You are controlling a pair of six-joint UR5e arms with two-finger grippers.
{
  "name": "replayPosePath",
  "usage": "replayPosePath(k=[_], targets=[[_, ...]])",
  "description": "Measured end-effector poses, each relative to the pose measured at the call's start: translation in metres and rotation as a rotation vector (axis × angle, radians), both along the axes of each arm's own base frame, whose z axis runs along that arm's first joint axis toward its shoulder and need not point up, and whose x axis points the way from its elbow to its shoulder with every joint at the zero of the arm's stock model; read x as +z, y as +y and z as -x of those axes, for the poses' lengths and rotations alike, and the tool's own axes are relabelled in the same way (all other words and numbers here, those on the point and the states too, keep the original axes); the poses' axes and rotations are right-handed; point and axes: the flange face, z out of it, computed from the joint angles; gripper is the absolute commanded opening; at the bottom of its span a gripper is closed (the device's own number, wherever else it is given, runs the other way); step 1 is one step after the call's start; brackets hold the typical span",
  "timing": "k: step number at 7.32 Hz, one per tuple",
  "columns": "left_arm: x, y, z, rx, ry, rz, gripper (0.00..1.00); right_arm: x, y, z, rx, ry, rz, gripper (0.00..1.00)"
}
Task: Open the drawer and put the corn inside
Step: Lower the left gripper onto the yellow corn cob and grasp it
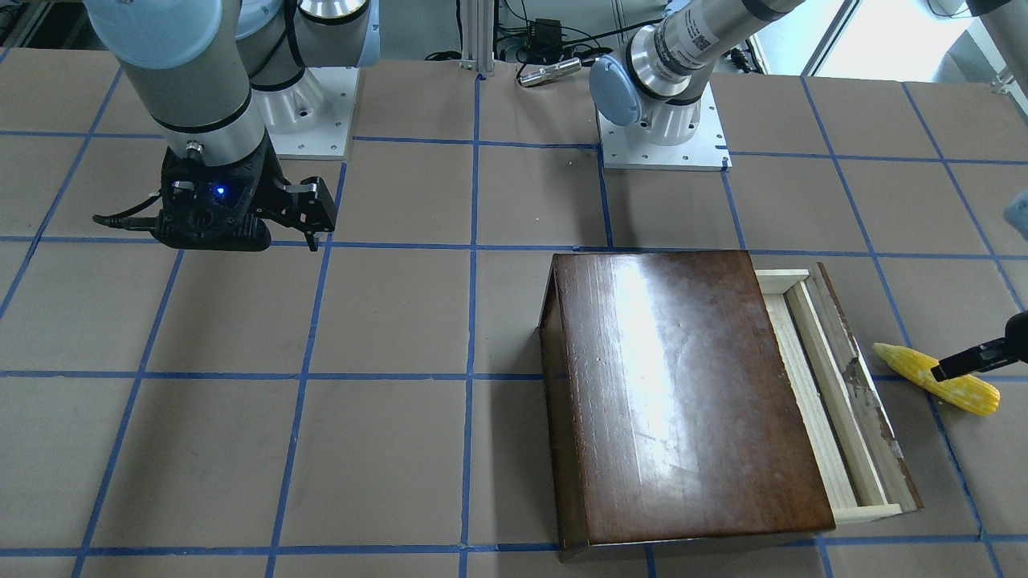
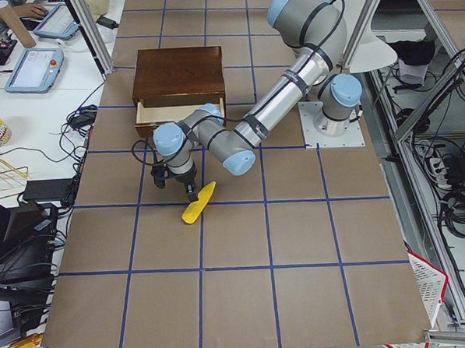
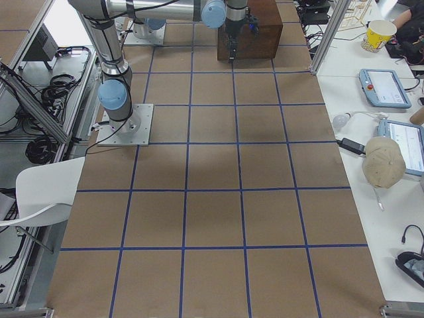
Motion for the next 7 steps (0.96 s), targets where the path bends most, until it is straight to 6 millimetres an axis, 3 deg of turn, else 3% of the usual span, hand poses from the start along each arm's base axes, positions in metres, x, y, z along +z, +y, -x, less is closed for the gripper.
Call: replayPosePath(k=[2, 7], targets=[[-0.019, 0.007, -0.009, 0.026, -0.026, 0.030, 1.00, 0.000, 0.000, 0.000, 0.000, -0.001, 0.000, 1.00], [-0.032, 0.012, -0.021, 0.131, -0.031, 0.047, 1.00, 0.000, 0.000, 0.000, 0.000, -0.001, 0.000, 1.00]])
